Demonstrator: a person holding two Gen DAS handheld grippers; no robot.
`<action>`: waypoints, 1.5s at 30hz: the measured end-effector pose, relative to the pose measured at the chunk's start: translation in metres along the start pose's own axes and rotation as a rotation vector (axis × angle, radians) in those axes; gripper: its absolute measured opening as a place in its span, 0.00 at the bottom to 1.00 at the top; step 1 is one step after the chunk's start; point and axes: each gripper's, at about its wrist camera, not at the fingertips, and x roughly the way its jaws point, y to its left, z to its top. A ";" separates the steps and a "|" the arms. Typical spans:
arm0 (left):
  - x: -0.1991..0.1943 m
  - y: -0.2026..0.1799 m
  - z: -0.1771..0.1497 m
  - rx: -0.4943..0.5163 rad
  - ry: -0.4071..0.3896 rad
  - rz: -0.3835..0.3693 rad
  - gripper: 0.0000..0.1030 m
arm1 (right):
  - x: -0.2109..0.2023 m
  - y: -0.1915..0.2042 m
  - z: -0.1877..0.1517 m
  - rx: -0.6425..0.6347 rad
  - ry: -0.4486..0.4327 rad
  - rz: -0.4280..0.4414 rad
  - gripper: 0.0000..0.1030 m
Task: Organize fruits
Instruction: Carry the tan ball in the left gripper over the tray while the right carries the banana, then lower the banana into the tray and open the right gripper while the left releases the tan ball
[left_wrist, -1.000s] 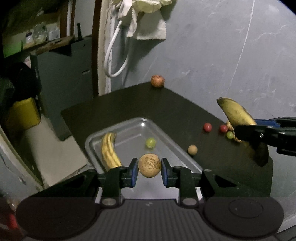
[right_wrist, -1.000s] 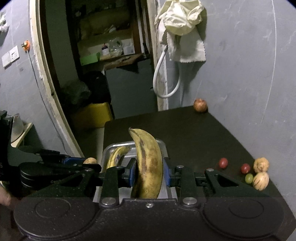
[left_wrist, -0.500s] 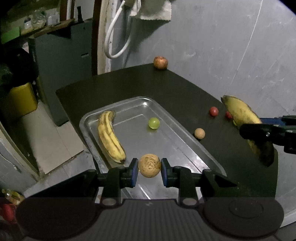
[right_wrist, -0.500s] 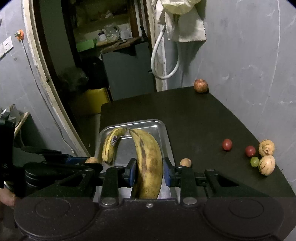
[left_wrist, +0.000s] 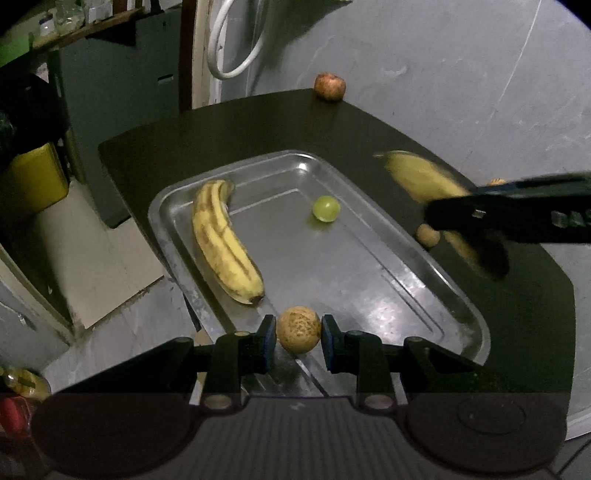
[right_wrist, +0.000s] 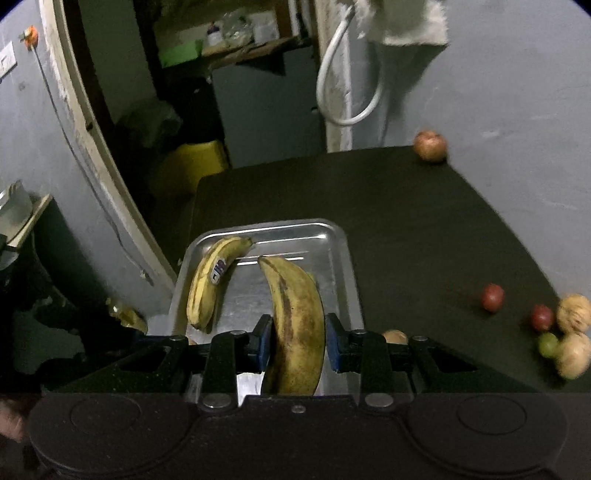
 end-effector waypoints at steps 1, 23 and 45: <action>0.003 0.001 0.000 0.002 0.005 -0.001 0.27 | 0.009 0.001 0.002 -0.009 0.011 0.006 0.31; 0.020 0.007 0.009 -0.015 0.021 -0.018 0.27 | 0.094 0.003 0.013 -0.044 0.128 0.054 0.31; 0.023 0.006 0.010 -0.021 0.029 0.001 0.28 | 0.104 -0.003 0.011 -0.054 0.144 0.060 0.31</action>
